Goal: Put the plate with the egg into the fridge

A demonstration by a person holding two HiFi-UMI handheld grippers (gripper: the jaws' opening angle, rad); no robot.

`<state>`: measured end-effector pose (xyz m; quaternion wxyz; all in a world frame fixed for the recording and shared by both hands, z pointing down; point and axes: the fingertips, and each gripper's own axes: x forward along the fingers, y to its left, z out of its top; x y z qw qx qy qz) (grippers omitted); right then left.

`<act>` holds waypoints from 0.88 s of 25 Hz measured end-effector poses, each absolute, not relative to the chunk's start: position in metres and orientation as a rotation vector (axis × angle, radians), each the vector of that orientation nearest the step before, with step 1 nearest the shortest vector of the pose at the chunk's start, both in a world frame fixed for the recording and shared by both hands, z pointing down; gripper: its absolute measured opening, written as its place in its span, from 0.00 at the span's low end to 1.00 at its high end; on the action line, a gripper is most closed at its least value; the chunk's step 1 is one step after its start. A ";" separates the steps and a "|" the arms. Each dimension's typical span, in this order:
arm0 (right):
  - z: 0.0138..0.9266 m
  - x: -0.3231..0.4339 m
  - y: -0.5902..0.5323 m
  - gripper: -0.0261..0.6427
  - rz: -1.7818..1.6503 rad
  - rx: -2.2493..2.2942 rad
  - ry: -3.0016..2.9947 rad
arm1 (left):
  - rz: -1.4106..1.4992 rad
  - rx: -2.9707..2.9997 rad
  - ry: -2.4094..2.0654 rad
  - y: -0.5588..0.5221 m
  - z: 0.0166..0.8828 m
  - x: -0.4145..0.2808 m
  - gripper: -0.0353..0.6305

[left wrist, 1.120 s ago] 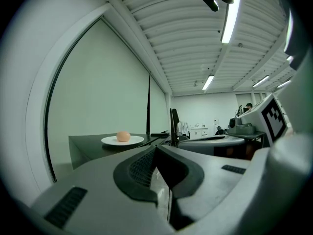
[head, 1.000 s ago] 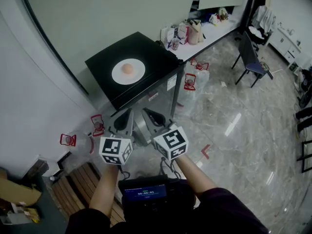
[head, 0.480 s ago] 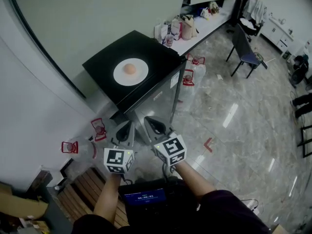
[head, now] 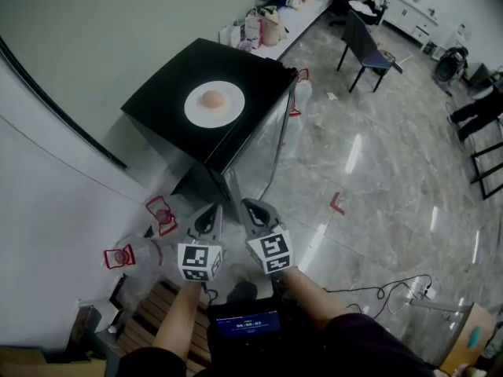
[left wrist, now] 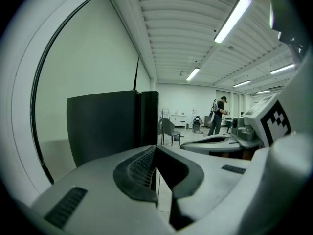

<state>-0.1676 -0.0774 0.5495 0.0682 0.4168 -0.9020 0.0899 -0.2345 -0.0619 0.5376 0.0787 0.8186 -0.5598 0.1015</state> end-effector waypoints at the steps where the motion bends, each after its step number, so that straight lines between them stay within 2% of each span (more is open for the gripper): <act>1: 0.556 -0.171 -0.076 0.05 0.269 1.282 -2.698 | 0.301 2.477 -1.653 -0.063 0.541 -0.235 0.07; 7: 0.599 -0.187 -0.081 0.05 0.328 1.360 -2.580 | 0.313 2.561 -1.576 -0.075 0.560 -0.239 0.07; 12: 0.632 -0.199 -0.099 0.24 0.357 1.411 -2.458 | 0.284 2.563 -1.588 -0.081 0.560 -0.257 0.07; 22: 0.646 -0.203 -0.120 0.24 0.243 1.651 -2.274 | 0.287 2.532 -1.602 -0.068 0.563 -0.285 0.07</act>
